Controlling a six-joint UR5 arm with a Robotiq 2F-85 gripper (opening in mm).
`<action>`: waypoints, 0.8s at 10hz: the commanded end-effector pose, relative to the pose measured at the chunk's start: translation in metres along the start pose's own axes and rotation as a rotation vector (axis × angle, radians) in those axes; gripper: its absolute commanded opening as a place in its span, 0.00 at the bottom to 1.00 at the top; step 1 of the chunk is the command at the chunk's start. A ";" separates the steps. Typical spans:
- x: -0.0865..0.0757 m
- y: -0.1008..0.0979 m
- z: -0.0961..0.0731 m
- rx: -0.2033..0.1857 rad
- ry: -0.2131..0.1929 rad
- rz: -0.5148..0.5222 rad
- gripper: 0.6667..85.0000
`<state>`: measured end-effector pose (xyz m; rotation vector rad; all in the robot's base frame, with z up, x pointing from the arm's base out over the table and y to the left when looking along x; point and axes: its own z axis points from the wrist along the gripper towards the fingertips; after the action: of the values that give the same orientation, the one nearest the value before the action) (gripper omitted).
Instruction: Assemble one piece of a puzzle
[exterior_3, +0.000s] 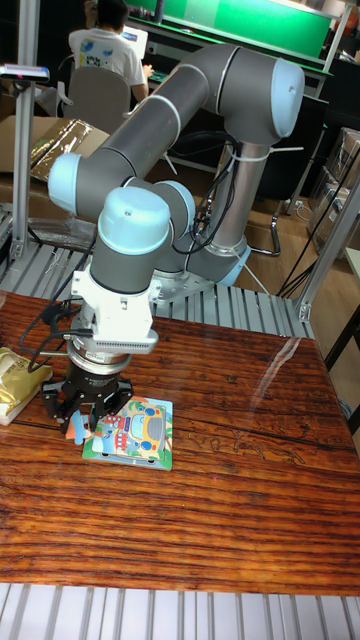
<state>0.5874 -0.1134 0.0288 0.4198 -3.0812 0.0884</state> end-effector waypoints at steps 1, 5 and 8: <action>0.002 0.012 -0.003 -0.044 -0.007 0.126 0.29; 0.004 0.023 -0.005 -0.078 0.001 0.224 0.26; 0.006 0.023 -0.005 -0.072 0.010 0.230 0.26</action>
<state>0.5768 -0.0957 0.0313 0.1066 -3.0991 0.0046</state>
